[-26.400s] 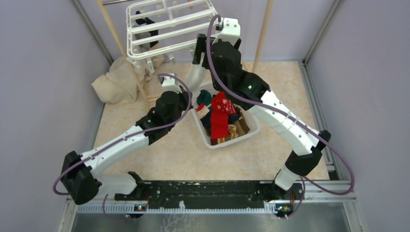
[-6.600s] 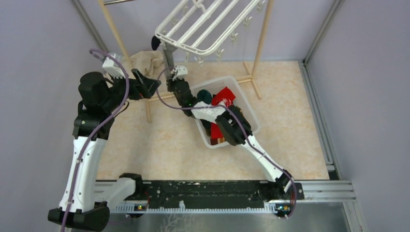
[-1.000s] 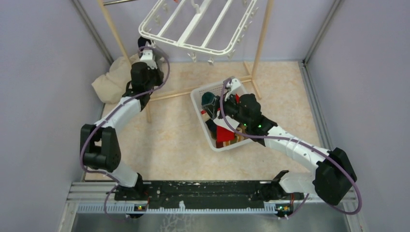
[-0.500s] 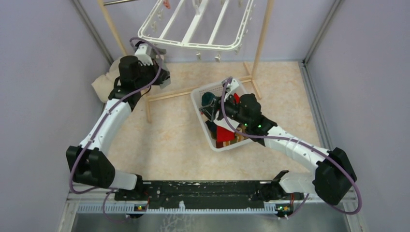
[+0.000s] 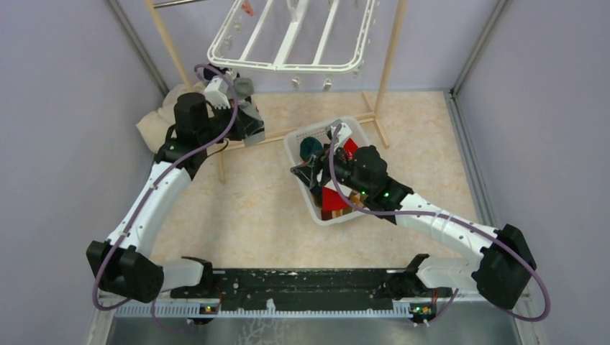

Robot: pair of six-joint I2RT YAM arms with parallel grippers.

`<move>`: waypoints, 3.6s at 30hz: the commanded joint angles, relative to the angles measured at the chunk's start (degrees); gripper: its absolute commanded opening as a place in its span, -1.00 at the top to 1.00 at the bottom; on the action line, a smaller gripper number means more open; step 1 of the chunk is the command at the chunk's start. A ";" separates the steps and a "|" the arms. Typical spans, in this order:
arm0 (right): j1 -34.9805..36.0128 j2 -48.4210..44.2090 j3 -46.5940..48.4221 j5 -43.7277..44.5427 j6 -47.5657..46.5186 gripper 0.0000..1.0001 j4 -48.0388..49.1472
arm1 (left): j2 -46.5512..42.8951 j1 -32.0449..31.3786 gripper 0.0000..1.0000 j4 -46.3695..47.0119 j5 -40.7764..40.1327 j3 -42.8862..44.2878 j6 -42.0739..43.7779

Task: Remove the socks clipped to the hanger
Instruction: Remove the sock from the hanger.

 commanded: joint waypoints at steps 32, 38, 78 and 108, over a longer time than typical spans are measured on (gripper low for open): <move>1.82 -10.19 4.45 3.70 -3.12 -0.27 -6.54 | -3.86 -23.12 0.85 4.43 -12.26 -2.82 -9.06; 1.75 -9.88 3.32 1.63 -2.33 -0.32 -6.31 | -3.73 -23.65 0.84 9.15 -8.03 -4.14 -11.96; -6.86 -5.73 -2.77 -14.89 12.21 1.00 11.91 | -8.25 -23.56 0.29 30.72 2.78 -16.23 -22.15; -6.95 -12.85 -3.42 -9.83 7.23 1.00 -0.71 | -20.05 -23.07 -0.54 3.20 -17.72 -9.27 -8.22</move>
